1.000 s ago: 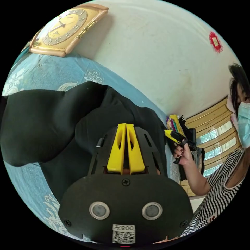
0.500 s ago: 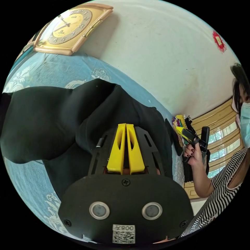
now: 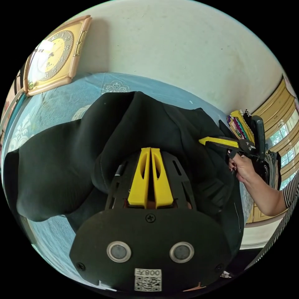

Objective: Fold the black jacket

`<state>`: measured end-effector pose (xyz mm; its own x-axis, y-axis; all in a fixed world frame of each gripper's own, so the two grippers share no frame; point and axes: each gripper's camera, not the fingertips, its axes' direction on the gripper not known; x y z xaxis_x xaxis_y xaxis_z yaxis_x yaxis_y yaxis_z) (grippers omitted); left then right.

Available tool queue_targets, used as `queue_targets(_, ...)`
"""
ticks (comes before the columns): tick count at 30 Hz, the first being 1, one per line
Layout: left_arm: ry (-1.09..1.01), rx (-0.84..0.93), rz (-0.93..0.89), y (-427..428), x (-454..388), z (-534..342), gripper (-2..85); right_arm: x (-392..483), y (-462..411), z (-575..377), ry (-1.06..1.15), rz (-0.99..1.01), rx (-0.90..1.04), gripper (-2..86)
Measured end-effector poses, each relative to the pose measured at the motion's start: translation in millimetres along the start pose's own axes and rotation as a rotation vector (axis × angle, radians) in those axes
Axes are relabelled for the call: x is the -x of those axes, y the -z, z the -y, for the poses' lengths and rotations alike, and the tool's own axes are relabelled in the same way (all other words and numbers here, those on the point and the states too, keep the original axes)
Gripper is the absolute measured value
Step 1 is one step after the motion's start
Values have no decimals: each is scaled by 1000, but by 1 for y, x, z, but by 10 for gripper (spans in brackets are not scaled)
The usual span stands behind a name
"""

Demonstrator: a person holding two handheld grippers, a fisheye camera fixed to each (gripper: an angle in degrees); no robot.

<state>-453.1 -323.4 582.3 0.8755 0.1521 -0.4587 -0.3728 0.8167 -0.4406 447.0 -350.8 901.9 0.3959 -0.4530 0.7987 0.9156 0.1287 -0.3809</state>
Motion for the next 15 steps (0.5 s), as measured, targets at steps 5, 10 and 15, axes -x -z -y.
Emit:
queue_targets(5,50,23,-90,-9,4,-6,2,11,4,-7,-8,-23,-20,1)
queue_targets(10,-36,-25,51,-12,-23,-8,2,-18,34,-3,-138,40,-80,1)
queue_targets(15,28,31,28,-52,-11,-11,2,-30,3,10,-119,60,27,1)
